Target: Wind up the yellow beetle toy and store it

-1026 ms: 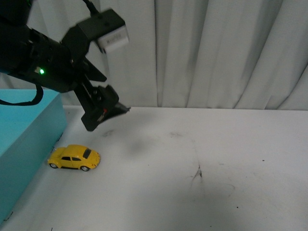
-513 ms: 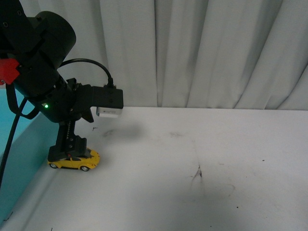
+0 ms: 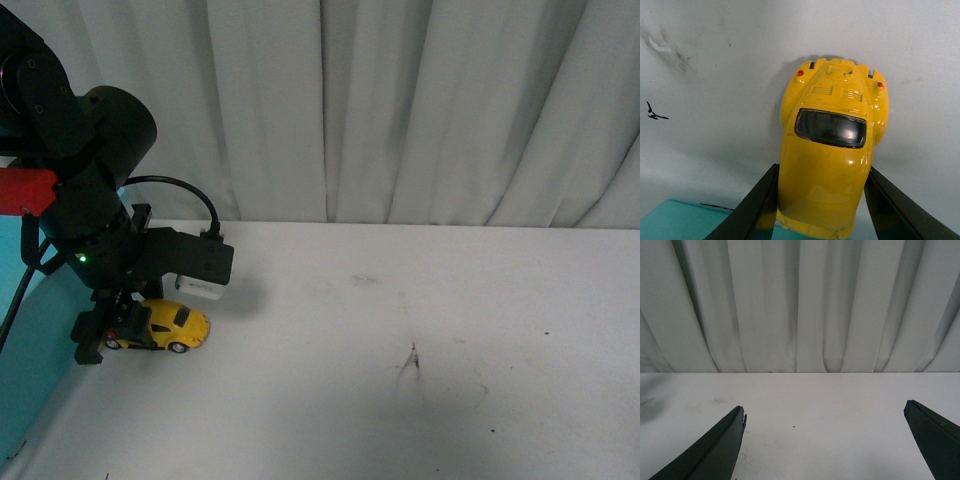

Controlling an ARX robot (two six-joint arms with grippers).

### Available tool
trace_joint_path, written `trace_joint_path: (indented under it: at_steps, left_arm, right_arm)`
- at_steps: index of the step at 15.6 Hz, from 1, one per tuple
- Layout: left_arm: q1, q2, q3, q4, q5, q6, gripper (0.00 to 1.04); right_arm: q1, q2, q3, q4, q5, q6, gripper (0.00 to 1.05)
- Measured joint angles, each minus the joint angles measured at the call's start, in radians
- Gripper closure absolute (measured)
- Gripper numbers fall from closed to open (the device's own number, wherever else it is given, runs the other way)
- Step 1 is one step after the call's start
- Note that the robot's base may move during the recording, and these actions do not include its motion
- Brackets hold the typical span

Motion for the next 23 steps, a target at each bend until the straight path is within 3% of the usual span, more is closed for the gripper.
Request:
trace_joint_path:
  at_steps: [8,9,10,13,17,20,23]
  left_arm:
    - [-0.011,0.000,0.000,-0.004,0.029,-0.011,0.65]
    - [-0.019,-0.001,0.002,-0.012,0.062,-0.031,0.65]
    - [-0.051,-0.043,-0.006,-0.043,0.195,-0.120,0.66]
    - [-0.077,-0.227,-0.032,0.030,0.408,-0.282,0.66]
    - [-0.041,-0.465,-0.090,0.185,0.517,-0.452,0.66]
    - [0.105,-0.576,-0.125,0.402,0.467,-0.671,0.66]
    - [0.273,-0.579,-0.116,0.512,0.277,-0.848,0.66]
  right_arm:
    - [0.000,0.000,0.000,0.000,0.000,0.000,0.06]
    - [0.000,0.000,0.000,0.000,0.000,0.000,0.06]
    - [0.000,0.000,0.000,0.000,0.000,0.000,0.06]
    - [0.000,0.000,0.000,0.000,0.000,0.000,0.06]
    - [0.000,0.000,0.000,0.000,0.000,0.000,0.06]
    - [0.000,0.000,0.000,0.000,0.000,0.000,0.06]
    - [0.000,0.000,0.000,0.000,0.000,0.000,0.06]
